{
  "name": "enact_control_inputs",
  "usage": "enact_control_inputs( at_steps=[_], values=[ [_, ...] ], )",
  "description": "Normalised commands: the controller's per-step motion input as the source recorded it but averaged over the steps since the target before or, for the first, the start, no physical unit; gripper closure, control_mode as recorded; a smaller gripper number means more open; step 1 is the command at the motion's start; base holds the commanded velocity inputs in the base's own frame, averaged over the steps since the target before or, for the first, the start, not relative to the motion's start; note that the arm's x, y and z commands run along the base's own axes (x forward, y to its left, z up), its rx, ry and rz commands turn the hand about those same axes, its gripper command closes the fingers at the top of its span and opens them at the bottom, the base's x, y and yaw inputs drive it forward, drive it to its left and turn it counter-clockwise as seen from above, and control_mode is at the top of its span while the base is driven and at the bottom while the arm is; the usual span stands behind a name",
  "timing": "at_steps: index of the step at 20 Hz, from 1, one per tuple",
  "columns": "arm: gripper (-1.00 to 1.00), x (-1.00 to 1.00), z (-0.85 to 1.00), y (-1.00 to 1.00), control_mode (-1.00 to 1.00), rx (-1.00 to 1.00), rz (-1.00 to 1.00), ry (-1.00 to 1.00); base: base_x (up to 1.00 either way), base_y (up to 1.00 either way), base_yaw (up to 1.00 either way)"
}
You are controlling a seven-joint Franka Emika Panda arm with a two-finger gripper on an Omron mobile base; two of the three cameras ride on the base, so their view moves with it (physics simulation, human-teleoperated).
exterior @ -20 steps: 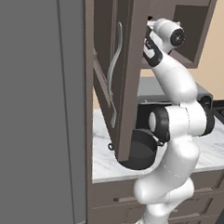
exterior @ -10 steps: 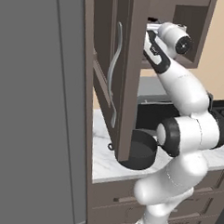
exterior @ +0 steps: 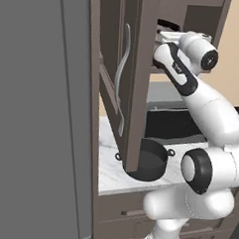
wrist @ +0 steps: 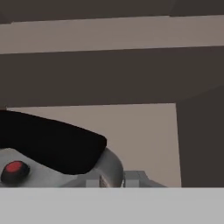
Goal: Pick the kettle from the cabinet and place it on a stove burner. Then pick the pot from the counter and place it on another stove burner. Finally, turn both burners on.
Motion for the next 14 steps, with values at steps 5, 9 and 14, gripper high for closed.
enact_control_inputs(
  at_steps=[5, 9, 14],
  values=[
    [1.0, -0.67, 0.0, 0.0, -1.0, 0.02, 0.0, 0.0, 0.0, 0.0, 0.0],
    [1.0, -0.66, 0.0, 0.0, -1.0, 0.01, 0.0, 0.0, 0.0, 0.0, 0.0],
    [1.0, -0.65, 0.0, 0.0, -1.0, 0.02, 0.0, 0.0, 0.0, 0.0, 0.0]
  ],
)
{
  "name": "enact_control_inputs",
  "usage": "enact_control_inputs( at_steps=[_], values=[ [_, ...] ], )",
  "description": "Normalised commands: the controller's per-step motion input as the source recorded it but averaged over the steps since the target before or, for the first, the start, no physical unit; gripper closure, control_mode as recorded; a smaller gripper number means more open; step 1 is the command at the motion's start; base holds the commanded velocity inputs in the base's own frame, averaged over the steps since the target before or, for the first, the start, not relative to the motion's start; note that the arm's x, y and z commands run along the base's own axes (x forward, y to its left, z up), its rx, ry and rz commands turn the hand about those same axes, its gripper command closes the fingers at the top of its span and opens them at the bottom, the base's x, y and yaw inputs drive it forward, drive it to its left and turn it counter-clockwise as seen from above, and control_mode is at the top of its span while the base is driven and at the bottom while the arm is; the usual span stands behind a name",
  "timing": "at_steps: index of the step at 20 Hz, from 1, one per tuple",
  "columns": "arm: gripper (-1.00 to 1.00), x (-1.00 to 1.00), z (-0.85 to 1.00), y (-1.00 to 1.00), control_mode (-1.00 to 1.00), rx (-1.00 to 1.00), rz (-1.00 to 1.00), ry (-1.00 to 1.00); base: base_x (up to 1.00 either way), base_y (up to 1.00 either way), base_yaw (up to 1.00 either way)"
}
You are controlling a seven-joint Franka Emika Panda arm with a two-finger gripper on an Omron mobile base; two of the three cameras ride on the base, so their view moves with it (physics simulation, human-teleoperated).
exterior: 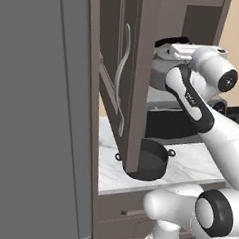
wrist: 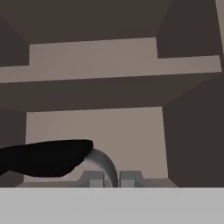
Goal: Pick the kettle from the cabinet and place it on a stove burner. Then pick the pot from the counter and place it on another stove burner. Finally, turn both burners on.
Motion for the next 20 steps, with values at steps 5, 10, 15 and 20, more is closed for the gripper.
enact_control_inputs(
  at_steps=[5, 10, 15, 20],
  values=[
    [1.0, -0.62, 0.0, 0.0, -1.0, 0.01, 0.0, 0.0, 0.0, 0.0, 0.0],
    [1.0, -0.58, 0.0, -0.02, -1.0, 0.0, 0.0, 0.0, 0.0, 0.0, 0.0],
    [1.0, -0.51, -0.03, -0.11, -1.0, 0.0, 0.0, 0.0, 0.0, 0.0, 0.0],
    [1.0, -0.42, -0.14, -0.17, -1.0, 0.0, 0.0, 0.0, 0.0, 0.0, 0.0]
  ],
)
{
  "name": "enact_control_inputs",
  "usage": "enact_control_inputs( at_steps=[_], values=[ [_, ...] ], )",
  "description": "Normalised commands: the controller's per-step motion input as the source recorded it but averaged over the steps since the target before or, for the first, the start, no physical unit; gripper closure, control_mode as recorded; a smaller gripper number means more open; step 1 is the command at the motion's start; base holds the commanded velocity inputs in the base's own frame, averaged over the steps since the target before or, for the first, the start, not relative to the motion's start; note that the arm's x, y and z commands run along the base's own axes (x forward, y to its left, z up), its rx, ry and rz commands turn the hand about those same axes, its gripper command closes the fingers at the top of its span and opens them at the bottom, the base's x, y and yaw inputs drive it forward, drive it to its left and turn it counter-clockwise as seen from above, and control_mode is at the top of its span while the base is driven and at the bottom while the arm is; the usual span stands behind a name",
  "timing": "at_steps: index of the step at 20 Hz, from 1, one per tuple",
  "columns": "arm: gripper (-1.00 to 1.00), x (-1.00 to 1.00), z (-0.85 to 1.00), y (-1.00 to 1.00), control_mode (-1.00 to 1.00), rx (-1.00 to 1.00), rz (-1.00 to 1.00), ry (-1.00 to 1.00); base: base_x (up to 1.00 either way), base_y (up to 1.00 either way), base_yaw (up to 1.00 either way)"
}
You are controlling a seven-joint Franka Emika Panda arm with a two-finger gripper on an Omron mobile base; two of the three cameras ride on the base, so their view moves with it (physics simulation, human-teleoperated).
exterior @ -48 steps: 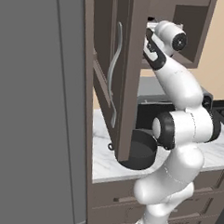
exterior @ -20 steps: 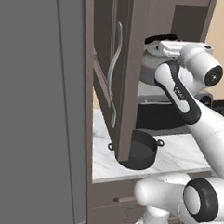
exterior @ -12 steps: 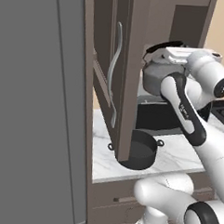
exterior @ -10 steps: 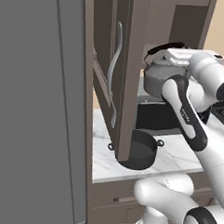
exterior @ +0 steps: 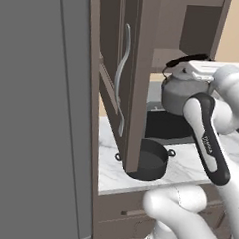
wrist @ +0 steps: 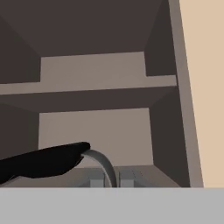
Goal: Pick the kettle from the cabinet and place it on a stove burner. Then pick the pot from the counter and place it on another stove burner. Finally, turn both burners on.
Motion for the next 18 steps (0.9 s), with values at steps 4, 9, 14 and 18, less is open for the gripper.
enact_control_inputs(
  at_steps=[4, 9, 14, 18],
  values=[
    [1.0, -0.44, -0.15, -0.2, -1.0, 0.0, 0.0, 0.0, 0.0, 0.0, 0.0],
    [1.0, -0.4, -0.14, -0.08, -1.0, 0.0, 0.0, 0.0, 0.0, 0.0, 0.0],
    [1.0, -0.03, 0.0, 0.0, -1.0, 0.0, 0.0, 0.0, 0.0, 0.0, 0.0],
    [1.0, -0.1, -0.01, 0.0, 1.0, 0.0, 0.0, -0.07, -0.09, -0.02, 0.0]
  ],
)
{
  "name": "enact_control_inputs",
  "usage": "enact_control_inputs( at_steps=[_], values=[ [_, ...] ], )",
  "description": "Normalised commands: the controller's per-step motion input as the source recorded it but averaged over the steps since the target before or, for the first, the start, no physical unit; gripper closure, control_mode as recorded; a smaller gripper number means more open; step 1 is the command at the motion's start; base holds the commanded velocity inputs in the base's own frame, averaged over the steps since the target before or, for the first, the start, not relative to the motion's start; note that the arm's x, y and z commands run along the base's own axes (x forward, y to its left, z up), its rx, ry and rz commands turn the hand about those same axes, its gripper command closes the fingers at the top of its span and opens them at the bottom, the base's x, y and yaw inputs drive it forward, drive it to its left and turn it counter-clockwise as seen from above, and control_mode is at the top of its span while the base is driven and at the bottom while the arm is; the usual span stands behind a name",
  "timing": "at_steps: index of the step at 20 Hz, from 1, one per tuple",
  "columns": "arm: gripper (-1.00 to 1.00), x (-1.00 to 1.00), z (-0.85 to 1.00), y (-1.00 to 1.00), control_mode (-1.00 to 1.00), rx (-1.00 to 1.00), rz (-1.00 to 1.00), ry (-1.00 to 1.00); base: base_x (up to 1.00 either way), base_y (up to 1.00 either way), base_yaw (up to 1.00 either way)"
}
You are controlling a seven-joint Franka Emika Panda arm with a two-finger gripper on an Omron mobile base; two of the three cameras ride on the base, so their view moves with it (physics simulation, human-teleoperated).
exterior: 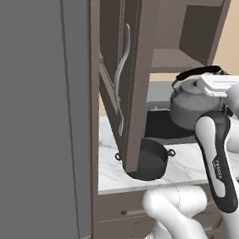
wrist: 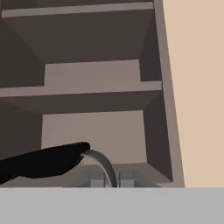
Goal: Pick the kettle from the cabinet and place it on a stove burner. Then pick the pot from the counter and place it on another stove burner. Finally, turn both burners on.
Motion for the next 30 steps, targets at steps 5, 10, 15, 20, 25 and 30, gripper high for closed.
enact_control_inputs(
  at_steps=[5, 10, 15, 20, 25, 30],
  values=[
    [1.0, 0.0, 0.0, 0.0, 1.0, 0.0, 0.0, 0.0, -0.51, -0.24, 0.0],
    [1.0, 0.0, 0.0, 0.0, 1.0, 0.0, 0.0, 0.0, -0.38, -0.32, 0.0],
    [1.0, 0.0, 0.0, 0.0, 1.0, 0.0, 0.0, 0.0, -0.19, -0.5, 0.0],
    [1.0, 0.0, 0.0, 0.0, 1.0, 0.0, 0.0, 0.0, -0.13, -0.61, 0.0],
    [1.0, 0.0, 0.0, 0.0, 1.0, 0.0, 0.0, 0.0, -0.16, -0.62, 0.0],
    [1.0, 0.0, 0.0, 0.0, 1.0, 0.0, 0.0, 0.0, -0.15, -0.62, 0.0]
  ],
)
